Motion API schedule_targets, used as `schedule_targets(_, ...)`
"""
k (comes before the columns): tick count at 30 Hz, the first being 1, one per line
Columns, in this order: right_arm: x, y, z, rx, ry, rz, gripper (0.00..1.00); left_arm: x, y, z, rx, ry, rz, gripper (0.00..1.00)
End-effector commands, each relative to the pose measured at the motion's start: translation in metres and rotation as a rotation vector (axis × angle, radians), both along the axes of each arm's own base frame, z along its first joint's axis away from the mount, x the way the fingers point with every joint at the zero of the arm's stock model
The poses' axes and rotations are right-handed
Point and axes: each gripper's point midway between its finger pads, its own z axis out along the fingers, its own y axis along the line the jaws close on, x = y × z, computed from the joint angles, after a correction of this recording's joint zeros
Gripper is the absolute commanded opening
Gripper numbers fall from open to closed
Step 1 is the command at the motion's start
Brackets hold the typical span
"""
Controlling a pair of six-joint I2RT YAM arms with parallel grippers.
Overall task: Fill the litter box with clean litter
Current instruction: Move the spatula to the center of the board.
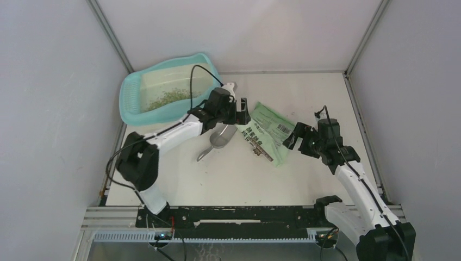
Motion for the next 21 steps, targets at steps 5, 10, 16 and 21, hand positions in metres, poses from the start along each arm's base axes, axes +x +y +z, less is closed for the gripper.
schedule_targets(5, 0.024, -0.026, 0.043, -0.121, -0.305, -0.051, 0.99, -0.031, 0.096, 0.119, 0.002, -0.314, 0.248, 1.0)
schedule_targets(10, 0.034, -0.069, 0.066, -0.265, -0.534, -0.238, 0.99, -0.07, 0.196, 0.112, 0.03, -0.406, 0.521, 1.0)
schedule_targets(16, 0.036, -0.108, 0.058, -0.349, -0.645, -0.45, 0.99, -0.111, 0.292, 0.07, 0.228, -0.486, 0.83, 1.0)
schedule_targets(21, 0.044, -0.117, 0.034, -0.393, -0.683, -0.49, 0.99, -0.115, 0.322, 0.036, 0.337, -0.53, 0.882, 1.0)
